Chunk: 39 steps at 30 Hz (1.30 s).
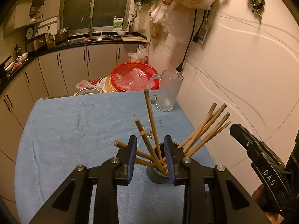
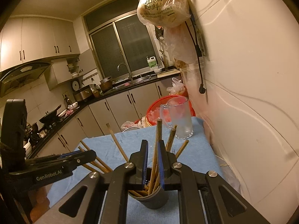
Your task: Organize utensils
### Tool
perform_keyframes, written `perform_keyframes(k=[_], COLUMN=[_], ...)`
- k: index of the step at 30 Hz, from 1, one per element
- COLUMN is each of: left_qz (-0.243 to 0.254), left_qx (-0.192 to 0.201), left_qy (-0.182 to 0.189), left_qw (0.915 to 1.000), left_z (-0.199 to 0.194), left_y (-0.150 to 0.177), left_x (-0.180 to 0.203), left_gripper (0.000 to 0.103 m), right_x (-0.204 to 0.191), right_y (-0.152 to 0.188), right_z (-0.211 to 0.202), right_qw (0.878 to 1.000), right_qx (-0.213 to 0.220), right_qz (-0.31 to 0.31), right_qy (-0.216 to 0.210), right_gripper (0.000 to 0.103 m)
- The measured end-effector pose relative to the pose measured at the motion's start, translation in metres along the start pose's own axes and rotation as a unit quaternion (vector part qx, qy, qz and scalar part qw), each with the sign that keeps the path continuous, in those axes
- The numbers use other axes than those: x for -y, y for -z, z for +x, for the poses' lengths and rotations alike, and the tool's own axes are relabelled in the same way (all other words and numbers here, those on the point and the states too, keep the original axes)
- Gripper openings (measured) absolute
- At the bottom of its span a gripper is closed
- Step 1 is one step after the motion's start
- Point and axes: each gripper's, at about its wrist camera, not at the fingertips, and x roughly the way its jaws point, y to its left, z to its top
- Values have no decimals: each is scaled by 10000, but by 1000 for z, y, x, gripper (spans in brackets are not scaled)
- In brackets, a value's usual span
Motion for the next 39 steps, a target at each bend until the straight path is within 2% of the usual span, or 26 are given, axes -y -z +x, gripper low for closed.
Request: perform_keyframes(k=[5, 6, 8, 10, 12, 13, 20, 30, 36, 39], left_qz=[-20, -6, 33, 31, -9, -34, -177, -343, -505, -526], left_qx=[88, 102, 128, 143, 191, 217, 244, 257, 338, 375], left_qy=[-80, -109, -181, -230, -309, -340, -391, -550, -940, -1318], left_qw=[9999, 9999, 9998, 9996, 9993, 9992, 9988, 9976, 9937, 9892], left_z=[-5, -6, -8, -10, -12, -14, -20, -25, -24, -24], left_y=[2, 3, 4, 6, 7, 7, 9, 14, 20, 27], left_x=[-1, -1, 0, -2, -4, -6, -18, -26, -32, -36], left_gripper=[42, 43, 45, 49, 59, 60, 62, 77, 81, 82], right_x=[1, 0, -1, -2, -3, -4, -3, -11, -15, -14], right_y=[1, 2, 2, 3, 4, 4, 5, 6, 12, 16], right_z=[-6, -8, -11, -17, -22, -24, -34, -36, -35, -33], right_qw=[10000, 10000, 9999, 9997, 9993, 9992, 9989, 9983, 9968, 9949], right_qx=[15, 23, 51, 139, 234, 244, 238, 126, 45, -81], right_qz=[17, 15, 21, 30, -5, -33, 65, 3, -45, -14], right_qy=[59, 69, 110, 198, 287, 328, 407, 566, 800, 1002], right_gripper=[20, 25, 37, 66, 67, 67, 67, 73, 77, 79])
